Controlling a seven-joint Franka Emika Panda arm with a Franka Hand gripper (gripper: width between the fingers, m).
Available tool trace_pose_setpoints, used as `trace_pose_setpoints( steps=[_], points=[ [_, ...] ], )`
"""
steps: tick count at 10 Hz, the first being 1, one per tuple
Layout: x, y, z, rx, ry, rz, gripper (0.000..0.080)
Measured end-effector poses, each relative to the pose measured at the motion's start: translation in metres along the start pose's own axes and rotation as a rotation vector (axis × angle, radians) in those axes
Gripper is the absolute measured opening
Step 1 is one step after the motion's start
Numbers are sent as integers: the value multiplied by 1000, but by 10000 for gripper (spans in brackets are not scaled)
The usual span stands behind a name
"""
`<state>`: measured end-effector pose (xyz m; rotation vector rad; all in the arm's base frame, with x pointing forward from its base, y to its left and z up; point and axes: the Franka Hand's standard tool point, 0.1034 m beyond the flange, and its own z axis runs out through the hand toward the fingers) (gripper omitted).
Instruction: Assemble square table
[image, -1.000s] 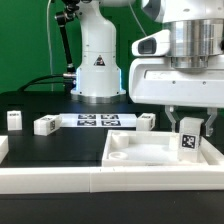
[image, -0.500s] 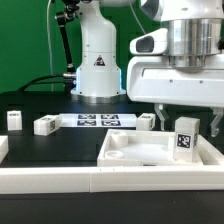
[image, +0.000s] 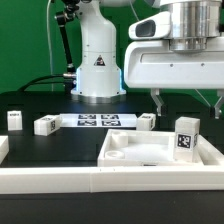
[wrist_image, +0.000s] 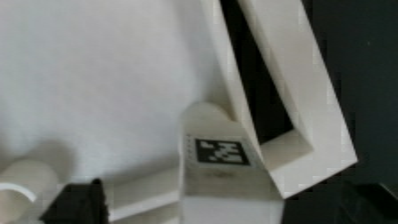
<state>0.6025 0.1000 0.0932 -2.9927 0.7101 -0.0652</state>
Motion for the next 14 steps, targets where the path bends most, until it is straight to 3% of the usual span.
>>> trace_pose_setpoints(
  steps=[5,8,12,14],
  points=[
    [0,1,3,-3,-2,-27,648],
    [-10,24,5,-9,-20,-228,648],
    [-13,24,7,-8,-22,-216,648],
    [-35,43,10,-4,-10,-202,648]
  ],
)
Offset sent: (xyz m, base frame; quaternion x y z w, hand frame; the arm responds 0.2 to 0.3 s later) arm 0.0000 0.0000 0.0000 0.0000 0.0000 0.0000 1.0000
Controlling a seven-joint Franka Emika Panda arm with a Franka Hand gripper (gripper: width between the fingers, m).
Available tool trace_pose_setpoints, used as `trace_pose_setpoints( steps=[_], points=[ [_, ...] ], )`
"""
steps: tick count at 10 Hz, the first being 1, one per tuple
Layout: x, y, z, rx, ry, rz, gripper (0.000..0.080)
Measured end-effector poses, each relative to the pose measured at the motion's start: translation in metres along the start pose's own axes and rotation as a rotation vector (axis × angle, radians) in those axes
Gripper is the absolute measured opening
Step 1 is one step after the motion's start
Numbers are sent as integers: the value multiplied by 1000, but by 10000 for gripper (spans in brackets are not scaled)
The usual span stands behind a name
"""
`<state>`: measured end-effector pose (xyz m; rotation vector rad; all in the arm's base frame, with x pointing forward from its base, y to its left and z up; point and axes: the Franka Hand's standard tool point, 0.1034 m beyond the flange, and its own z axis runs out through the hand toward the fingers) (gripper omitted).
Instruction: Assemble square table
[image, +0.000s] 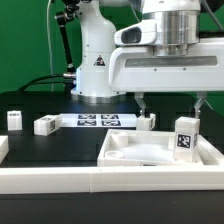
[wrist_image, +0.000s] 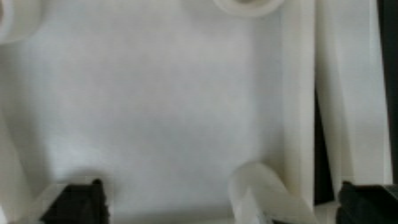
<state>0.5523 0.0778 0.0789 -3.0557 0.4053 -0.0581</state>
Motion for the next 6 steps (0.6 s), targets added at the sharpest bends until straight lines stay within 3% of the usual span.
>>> trace_pose_setpoints(
  steps=[2,6],
  points=[
    [-30,23,3,-5,23,-30,648],
    [-61,33,8,-16,1,-43,648]
  ],
)
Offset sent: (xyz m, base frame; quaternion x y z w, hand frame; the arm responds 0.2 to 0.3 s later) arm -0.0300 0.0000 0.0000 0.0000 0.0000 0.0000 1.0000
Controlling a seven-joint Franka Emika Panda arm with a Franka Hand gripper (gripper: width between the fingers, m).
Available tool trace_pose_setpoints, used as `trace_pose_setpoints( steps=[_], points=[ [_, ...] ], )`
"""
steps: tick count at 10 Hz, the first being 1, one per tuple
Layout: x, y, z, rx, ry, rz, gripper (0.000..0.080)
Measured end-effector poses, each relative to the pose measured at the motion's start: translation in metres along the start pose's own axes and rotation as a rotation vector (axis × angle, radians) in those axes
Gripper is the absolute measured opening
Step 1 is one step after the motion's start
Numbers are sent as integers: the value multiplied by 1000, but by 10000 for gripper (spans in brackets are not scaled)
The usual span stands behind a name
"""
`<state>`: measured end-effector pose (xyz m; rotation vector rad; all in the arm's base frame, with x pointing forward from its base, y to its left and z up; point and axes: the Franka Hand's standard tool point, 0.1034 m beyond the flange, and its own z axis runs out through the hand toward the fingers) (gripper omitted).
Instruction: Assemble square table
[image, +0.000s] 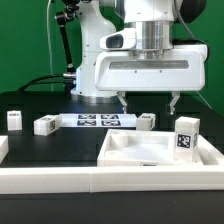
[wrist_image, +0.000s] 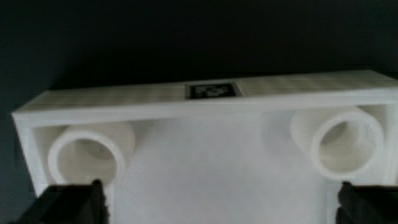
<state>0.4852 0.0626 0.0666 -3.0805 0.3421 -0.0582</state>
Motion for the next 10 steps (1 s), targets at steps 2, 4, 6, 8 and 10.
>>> trace_pose_setpoints(
  steps=[2,4,6,8,10],
  points=[
    [-21,9,3,7,-8,108,648],
    [-45,12,10,1,-26,156,648],
    [-60,13,14,-5,-38,155,648],
    [-69,16,17,-11,-49,154,648],
    [-78,19,19,-17,-61,152,648]
  ],
)
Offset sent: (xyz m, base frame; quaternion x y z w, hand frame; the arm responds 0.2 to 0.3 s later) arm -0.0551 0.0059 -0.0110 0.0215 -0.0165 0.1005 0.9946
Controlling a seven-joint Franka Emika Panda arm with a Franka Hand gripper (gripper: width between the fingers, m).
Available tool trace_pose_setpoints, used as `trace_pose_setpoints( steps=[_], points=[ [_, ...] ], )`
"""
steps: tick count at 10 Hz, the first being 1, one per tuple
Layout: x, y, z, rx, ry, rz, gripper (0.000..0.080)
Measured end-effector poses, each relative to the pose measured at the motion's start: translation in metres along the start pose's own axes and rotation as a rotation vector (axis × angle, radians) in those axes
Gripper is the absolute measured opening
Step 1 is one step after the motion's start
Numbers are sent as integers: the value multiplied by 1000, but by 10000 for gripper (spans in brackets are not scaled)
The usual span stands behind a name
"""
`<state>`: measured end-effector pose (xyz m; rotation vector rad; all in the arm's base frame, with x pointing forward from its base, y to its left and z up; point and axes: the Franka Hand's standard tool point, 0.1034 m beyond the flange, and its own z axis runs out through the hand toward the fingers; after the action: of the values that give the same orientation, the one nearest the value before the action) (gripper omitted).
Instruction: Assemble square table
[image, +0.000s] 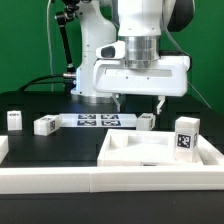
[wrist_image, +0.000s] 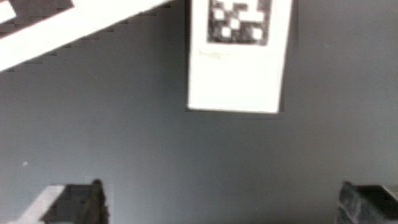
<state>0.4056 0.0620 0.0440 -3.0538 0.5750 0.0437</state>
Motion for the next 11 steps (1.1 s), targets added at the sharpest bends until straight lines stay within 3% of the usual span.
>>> trace_pose_setpoints(
  steps=[5,8,11],
  points=[
    [-3,5,4,-10,-53,-60,648],
    [4,0,-2,-4,-244,-12,648],
    [-4,2,-3,-28,-496,-11,648]
  ],
)
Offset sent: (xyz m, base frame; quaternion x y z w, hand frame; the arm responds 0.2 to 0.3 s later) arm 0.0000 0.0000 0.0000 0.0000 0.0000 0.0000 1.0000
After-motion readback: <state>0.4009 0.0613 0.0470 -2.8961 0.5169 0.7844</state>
